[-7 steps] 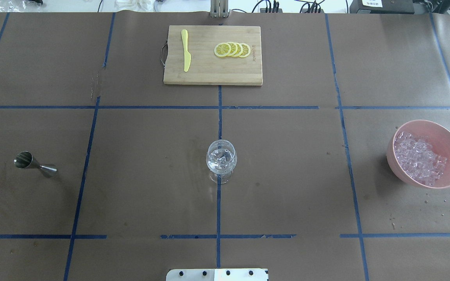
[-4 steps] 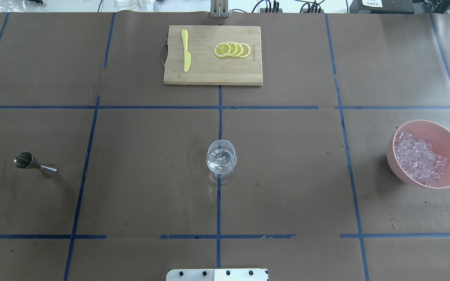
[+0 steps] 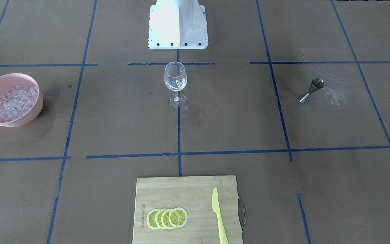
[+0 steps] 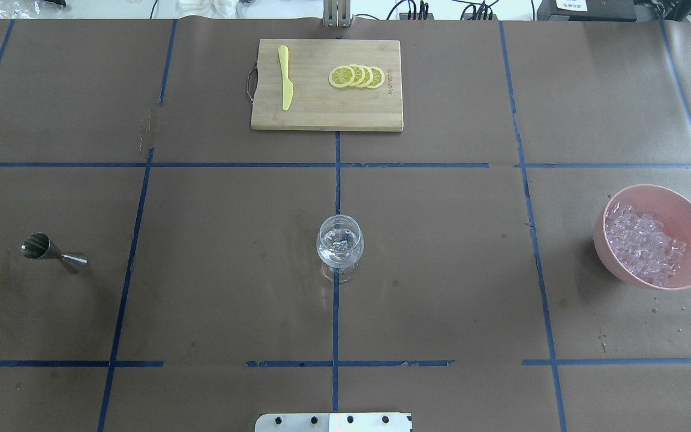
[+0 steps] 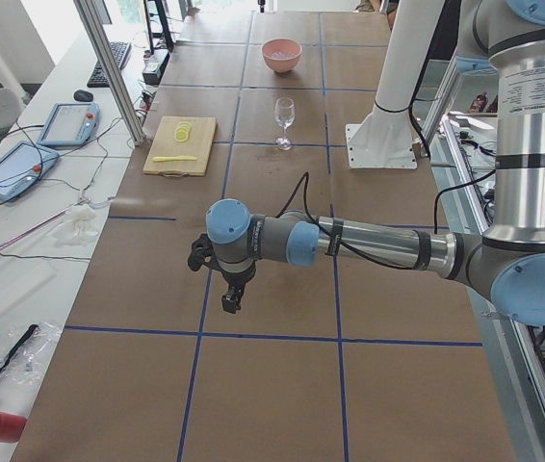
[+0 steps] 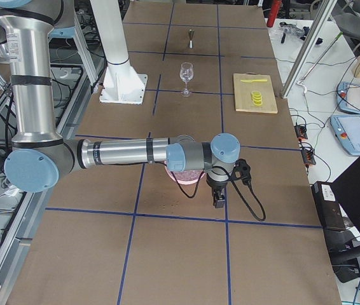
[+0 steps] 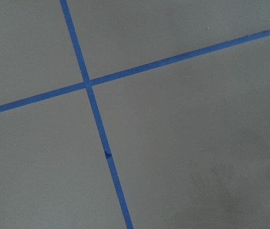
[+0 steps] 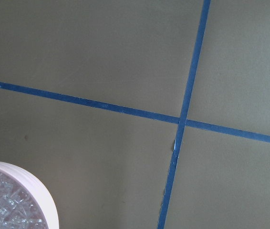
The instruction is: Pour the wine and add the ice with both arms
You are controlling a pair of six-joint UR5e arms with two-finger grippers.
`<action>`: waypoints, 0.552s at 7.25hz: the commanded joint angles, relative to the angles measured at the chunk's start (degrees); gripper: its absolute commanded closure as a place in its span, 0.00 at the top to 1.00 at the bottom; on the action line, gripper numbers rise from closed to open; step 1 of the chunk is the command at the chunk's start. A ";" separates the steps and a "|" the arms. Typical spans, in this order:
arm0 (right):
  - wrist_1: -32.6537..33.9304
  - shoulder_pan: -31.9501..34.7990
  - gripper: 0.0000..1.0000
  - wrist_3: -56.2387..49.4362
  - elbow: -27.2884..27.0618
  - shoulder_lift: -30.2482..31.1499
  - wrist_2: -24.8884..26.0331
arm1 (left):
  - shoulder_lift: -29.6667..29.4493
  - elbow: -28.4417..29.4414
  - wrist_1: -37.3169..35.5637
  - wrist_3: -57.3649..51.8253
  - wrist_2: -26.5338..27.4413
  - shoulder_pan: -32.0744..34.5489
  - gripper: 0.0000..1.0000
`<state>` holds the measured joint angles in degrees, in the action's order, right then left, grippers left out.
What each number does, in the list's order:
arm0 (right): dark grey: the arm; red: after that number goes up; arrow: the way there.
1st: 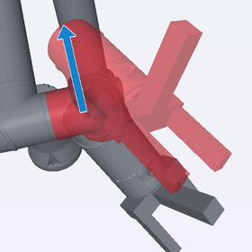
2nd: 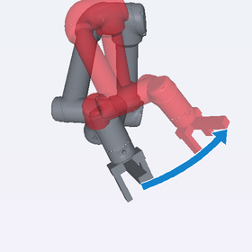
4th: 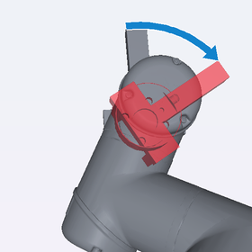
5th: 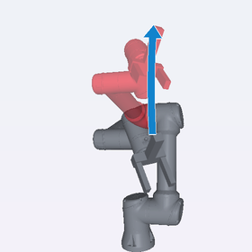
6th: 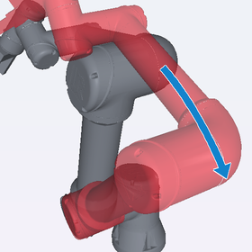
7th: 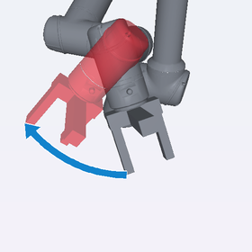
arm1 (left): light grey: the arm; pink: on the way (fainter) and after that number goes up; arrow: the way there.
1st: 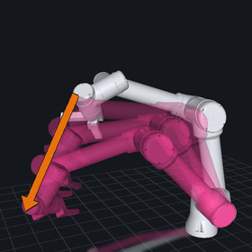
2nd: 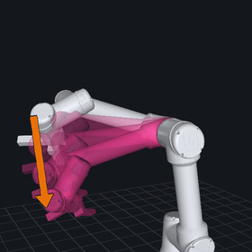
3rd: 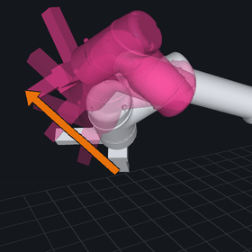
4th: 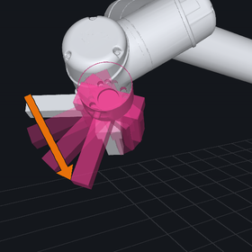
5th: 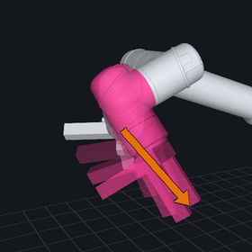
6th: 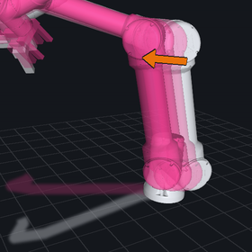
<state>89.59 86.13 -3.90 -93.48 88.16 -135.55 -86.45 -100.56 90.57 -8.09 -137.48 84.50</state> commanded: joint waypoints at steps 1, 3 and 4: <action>-0.12 0.00 1.00 0.03 0.14 -0.09 0.11 | -2.48 1.06 0.32 -0.25 0.19 0.05 1.00; -0.12 0.00 1.00 0.03 0.06 -0.09 0.11 | -2.58 0.98 0.40 -0.34 0.28 0.05 1.00; -0.12 0.00 1.00 0.03 0.23 -0.09 0.11 | -2.15 0.28 0.40 -0.34 0.28 0.13 1.00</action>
<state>89.47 86.13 -3.87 -93.38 88.07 -135.44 -88.84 -99.84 90.97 -8.41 -137.24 84.56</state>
